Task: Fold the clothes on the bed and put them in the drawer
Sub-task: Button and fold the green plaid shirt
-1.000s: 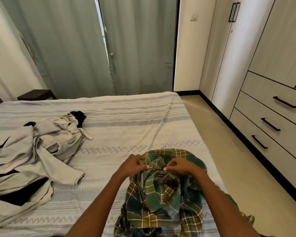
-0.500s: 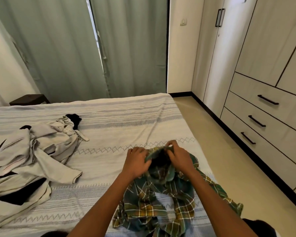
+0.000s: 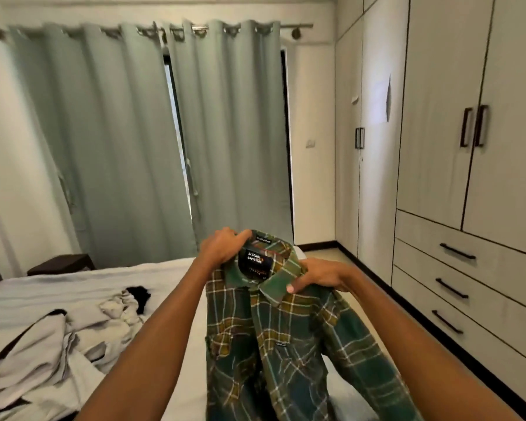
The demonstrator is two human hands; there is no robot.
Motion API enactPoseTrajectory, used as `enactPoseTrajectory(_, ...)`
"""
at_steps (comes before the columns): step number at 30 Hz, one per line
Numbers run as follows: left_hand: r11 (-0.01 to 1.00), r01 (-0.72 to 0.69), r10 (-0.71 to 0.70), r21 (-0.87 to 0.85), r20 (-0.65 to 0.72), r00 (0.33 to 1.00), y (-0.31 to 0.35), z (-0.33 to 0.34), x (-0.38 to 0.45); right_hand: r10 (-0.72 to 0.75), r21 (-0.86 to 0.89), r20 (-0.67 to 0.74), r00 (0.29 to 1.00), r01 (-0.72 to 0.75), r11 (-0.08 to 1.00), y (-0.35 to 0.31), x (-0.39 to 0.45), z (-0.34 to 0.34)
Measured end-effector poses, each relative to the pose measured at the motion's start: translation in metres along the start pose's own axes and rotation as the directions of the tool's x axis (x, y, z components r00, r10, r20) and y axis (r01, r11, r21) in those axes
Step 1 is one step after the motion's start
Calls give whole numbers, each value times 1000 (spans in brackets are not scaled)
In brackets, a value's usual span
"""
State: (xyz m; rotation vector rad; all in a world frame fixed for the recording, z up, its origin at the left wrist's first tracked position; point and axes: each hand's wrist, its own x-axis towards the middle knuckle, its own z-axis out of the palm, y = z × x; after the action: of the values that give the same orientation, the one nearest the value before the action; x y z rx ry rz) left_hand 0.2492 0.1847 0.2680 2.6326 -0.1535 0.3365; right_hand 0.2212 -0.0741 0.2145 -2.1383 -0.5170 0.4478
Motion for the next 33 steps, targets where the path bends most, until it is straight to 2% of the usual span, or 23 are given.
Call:
enactPoseTrajectory(1,1000,-1,1,-1,44,999,0,-7,1,24,-105,23,999,-22,994,-4,-3,-8)
enactPoseTrajectory(2,999,-4,7,-36,75,997,2,-21,2,16,-188,-19,1000,-20,982,-13,-7,-18)
enactPoseTrajectory(4,995,-14,30,-98,161,986,3,-43,-3,-73,-281,-222,972,8,960,-29,-13,-36)
enactPoseTrajectory(5,995,-51,67,-88,193,979,3,-56,-5,-133,-298,-349,928,25,954,-40,-16,-45)
enactPoseTrajectory(6,993,-95,108,-67,231,967,2,-65,-9,-178,-329,-466,867,17,944,-51,-18,-51)
enactPoseTrajectory(8,989,-147,138,1,326,935,-3,-80,-6,-277,-464,-664,695,-92,881,-74,-22,-64)
enactPoseTrajectory(10,983,-166,124,80,378,917,-12,-91,-3,-346,-508,-771,534,-188,841,-95,-28,-78)
enactPoseTrajectory(11,978,-184,136,97,375,917,-19,-94,-1,-360,-498,-800,480,-198,844,-105,-32,-84)
enactPoseTrajectory(13,981,-192,180,20,272,945,-20,-109,-8,-363,-472,-831,421,-190,861,-125,-40,-98)
enactPoseTrajectory(16,960,-157,171,-234,39,985,-5,-141,-25,-384,-460,-849,364,-150,875,-150,-44,-111)
enactPoseTrajectory(19,894,-93,8,-438,-191,982,15,-177,-35,-431,-459,-857,284,-38,888,-171,-52,-115)
enactPoseTrajectory(21,791,-113,-92,-601,-300,949,30,-201,-39,-516,-520,-832,201,37,853,-187,-59,-114)
enactPoseTrajectory(22,740,-150,-136,-655,-365,921,40,-212,-41,-562,-558,-815,141,67,827,-199,-63,-113)
enactPoseTrajectory(23,739,-185,-177,-648,-451,875,50,-220,-41,-599,-593,-798,71,92,800,-210,-66,-111)
enactPoseTrajectory(26,784,-309,-236,-538,-719,654,86,-233,-53,-635,-642,-767,-91,128,756,-251,-72,-105)
enactPoseTrajectory(29,718,-523,-231,-460,-865,445,115,-235,-76,-684,-704,-710,-169,167,690,-279,-83,-100)
enactPoseTrajectory(31,661,-678,-143,-323,-940,308,121,-234,-86,-721,-748,-662,-205,136,649,-288,-94,-98)
enactPoseTrajectory(33,682,-715,-33,-154,-983,180,121,-235,-92,-748,-782,-621,-233,112,613,-296,-107,-93)
